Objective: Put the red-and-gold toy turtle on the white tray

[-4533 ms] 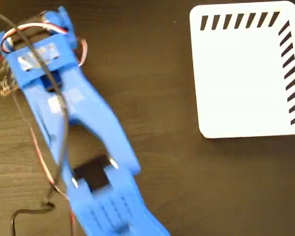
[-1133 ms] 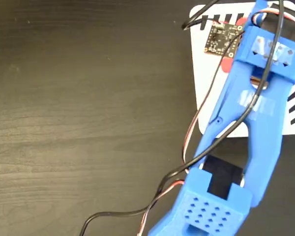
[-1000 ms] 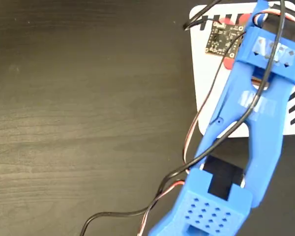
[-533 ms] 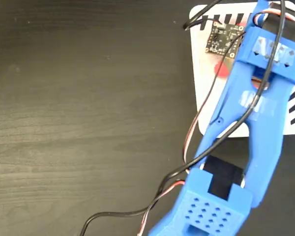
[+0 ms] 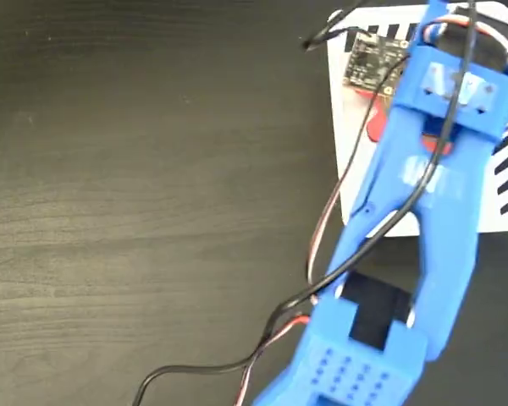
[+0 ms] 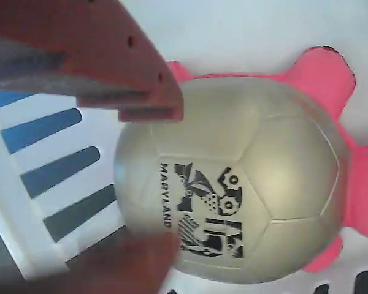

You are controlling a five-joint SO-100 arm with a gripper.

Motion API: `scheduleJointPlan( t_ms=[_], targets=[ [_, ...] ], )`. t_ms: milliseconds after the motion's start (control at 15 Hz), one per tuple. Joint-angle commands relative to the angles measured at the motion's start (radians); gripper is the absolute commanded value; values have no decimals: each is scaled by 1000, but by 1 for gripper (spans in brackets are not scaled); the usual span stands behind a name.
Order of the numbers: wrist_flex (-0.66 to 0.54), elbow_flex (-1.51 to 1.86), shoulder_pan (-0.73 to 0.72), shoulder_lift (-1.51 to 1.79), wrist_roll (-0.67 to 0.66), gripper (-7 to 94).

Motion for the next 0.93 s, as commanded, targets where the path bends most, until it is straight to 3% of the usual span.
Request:
scheduleJointPlan(
  t_ms=[0,200,600,867],
  targets=[
    [-89,95,-5,230,21,0],
    [-255,319,-104,483,72,0],
    [-242,663,-472,992,176,0],
    [-290,1097,-614,1379,164,0]
  ],
)
